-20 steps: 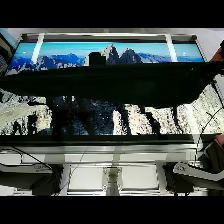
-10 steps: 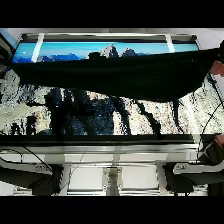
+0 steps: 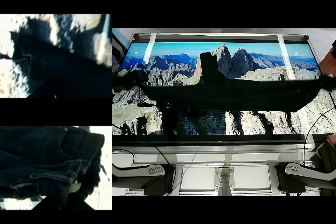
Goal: Fold the clothes and pants, and hang the long-sleeved shirts on hangers.
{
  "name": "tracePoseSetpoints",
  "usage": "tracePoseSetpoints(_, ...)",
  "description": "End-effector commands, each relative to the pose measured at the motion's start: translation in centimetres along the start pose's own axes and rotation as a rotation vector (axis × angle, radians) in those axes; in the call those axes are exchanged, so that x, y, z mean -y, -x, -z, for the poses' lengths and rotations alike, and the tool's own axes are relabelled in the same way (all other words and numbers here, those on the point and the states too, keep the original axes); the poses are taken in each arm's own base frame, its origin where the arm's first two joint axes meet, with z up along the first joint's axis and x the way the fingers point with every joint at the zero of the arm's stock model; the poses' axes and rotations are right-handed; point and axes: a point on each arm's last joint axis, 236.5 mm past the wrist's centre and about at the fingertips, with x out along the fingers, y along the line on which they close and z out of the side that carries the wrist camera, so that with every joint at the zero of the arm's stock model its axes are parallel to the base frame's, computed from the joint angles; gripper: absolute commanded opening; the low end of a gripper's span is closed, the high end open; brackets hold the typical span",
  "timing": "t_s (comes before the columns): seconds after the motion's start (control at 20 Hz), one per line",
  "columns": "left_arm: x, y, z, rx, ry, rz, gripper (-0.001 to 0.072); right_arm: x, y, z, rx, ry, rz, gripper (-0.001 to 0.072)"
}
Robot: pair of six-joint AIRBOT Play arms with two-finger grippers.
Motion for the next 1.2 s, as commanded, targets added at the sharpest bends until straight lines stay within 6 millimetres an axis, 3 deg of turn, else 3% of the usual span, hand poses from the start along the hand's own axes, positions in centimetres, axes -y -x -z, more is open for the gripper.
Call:
tracePoseSetpoints(0.0,-3.5,-2.3,7.2,-0.083,-0.003,-0.097,0.0033,3.7,-2.2,7.4,-0.083,-0.079,0.053,0.0010)
tracePoseSetpoints(0.2,-5.6,-2.3,12.1,-0.128,0.049,-0.122,0.0034,7.0,-0.9,13.2,-0.137,-0.176,0.058,0.0010)
tracePoseSetpoints(0.35,-6.4,-1.8,14.5,-0.193,0.042,-0.137,0.0035,9.0,0.4,15.8,-0.160,-0.252,0.049,0.0011)
tracePoseSetpoints(0.5,-6.8,-1.2,16.6,-0.286,0.026,-0.151,0.0035,9.3,-0.4,17.9,-0.188,-0.306,0.033,0.0011)
tracePoseSetpoints(0.8,-6.0,-0.9,17.9,-0.343,0.035,-0.120,0.0045,9.1,-2.6,24.0,-0.359,-0.319,0.050,0.0012)
tracePoseSetpoints(0.95,-5.7,-0.8,18.3,-0.362,0.039,-0.109,0.0046,9.0,-2.8,24.4,-0.367,-0.322,0.046,0.0012)
tracePoseSetpoints(1.05,-5.5,-0.7,18.6,-0.375,0.040,-0.103,0.0137,9.1,-2.7,24.6,-0.374,-0.318,0.054,0.0013)
tracePoseSetpoints(1.15,-5.4,-0.6,18.9,-0.387,0.042,-0.097,0.0158,9.3,-2.6,24.7,-0.383,-0.314,0.062,0.0106)
